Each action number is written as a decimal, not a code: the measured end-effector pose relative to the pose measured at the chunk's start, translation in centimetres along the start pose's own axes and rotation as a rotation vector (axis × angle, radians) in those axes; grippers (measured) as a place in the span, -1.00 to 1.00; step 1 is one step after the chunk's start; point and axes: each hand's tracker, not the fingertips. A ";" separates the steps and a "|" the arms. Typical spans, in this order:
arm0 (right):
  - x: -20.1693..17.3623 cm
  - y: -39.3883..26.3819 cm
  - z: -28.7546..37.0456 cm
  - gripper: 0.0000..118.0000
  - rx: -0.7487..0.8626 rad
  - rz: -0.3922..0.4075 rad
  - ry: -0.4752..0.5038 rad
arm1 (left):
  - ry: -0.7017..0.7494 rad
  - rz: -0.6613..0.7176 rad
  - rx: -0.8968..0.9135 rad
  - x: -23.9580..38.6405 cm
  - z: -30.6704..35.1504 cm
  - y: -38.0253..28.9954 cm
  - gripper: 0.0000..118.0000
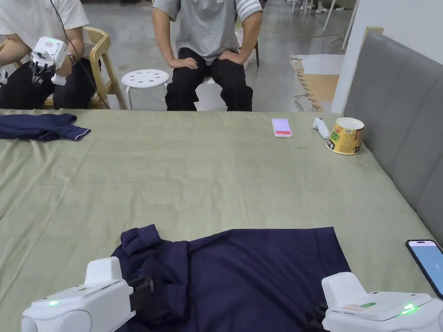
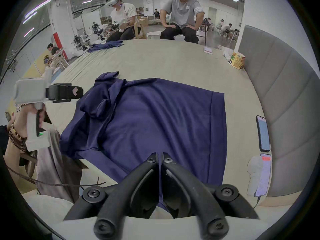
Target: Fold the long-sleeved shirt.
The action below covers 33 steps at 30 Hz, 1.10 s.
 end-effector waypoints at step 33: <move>3.7 0.5 -4.3 -0.98 -0.098 -0.090 -0.042 | 0.132 -0.105 -0.429 -1.6 -20.6 11.3 -0.60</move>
